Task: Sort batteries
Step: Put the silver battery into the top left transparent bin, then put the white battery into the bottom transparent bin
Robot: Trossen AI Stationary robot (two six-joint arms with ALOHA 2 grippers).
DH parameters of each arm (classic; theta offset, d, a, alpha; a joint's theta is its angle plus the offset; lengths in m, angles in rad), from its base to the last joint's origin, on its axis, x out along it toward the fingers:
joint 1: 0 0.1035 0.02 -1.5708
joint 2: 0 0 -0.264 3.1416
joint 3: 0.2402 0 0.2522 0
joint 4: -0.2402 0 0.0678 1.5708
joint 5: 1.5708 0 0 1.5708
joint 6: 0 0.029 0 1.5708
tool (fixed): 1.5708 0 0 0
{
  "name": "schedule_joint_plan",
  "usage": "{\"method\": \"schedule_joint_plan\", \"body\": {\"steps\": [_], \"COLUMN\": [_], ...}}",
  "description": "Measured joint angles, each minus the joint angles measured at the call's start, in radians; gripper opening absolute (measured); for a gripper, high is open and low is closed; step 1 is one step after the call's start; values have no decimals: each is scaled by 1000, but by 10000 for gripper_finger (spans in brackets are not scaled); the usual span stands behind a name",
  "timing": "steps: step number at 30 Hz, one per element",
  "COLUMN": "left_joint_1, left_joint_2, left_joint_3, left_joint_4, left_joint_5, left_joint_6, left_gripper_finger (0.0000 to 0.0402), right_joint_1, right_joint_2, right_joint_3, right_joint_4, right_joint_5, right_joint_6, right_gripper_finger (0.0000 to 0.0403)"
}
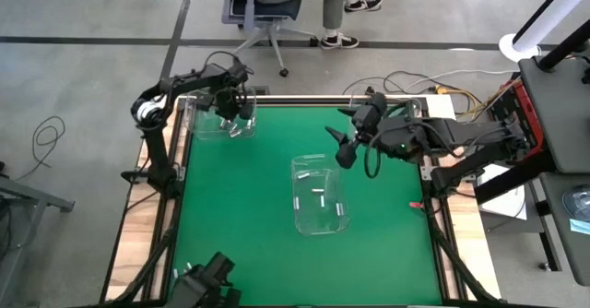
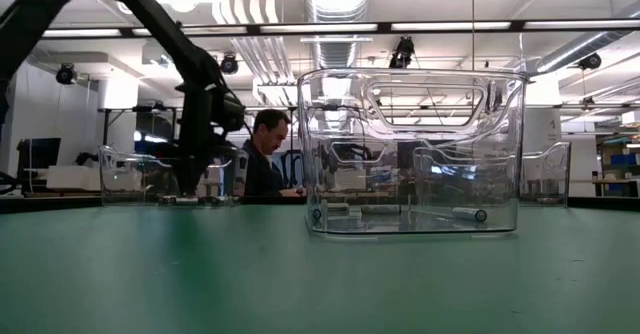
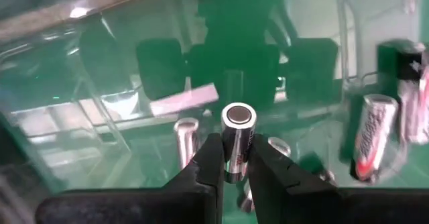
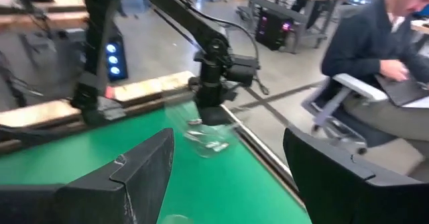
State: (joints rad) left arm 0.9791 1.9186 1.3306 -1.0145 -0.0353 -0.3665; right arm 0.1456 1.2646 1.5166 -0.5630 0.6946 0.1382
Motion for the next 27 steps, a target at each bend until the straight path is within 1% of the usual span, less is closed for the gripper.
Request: {"method": "schedule_joint_plan", "body": {"steps": [4,9,11,14,18,21,24,27], "left_joint_1": [1,1,1,-2,-22,-66,-158,-304], "left_joint_2": [58,92,89,53,-46,-163,-317,-480], "left_joint_3": [33,64,64,57,33,9,-37,-103], "left_joint_4": [-9,-44,-43,-35,-33,-30,-24,-23], "left_joint_5": [2,3,0,-1,-8,-9,-9,-8], "left_joint_6": [-17,-26,-22,26,42,59,72,59], "left_gripper_finger": [29,33,45,74,117,144,162,171], "right_joint_1": [-45,-79,-88,-100,-114,-116,-116,-116], "right_joint_2": [-6,-6,-7,-7,-7,-7,-3,6], "right_joint_3": [0,0,0,0,0,0,-3,-5], "right_joint_4": [-24,-40,-39,-39,-40,-53,-55,-51], "right_joint_5": [-51,-56,-56,-56,-68,-68,-68,-68], "right_joint_6": [-20,-41,-56,-83,-98,-97,-85,-71], "right_gripper_finger": [263,265,272,285,302,313,320,323]}}
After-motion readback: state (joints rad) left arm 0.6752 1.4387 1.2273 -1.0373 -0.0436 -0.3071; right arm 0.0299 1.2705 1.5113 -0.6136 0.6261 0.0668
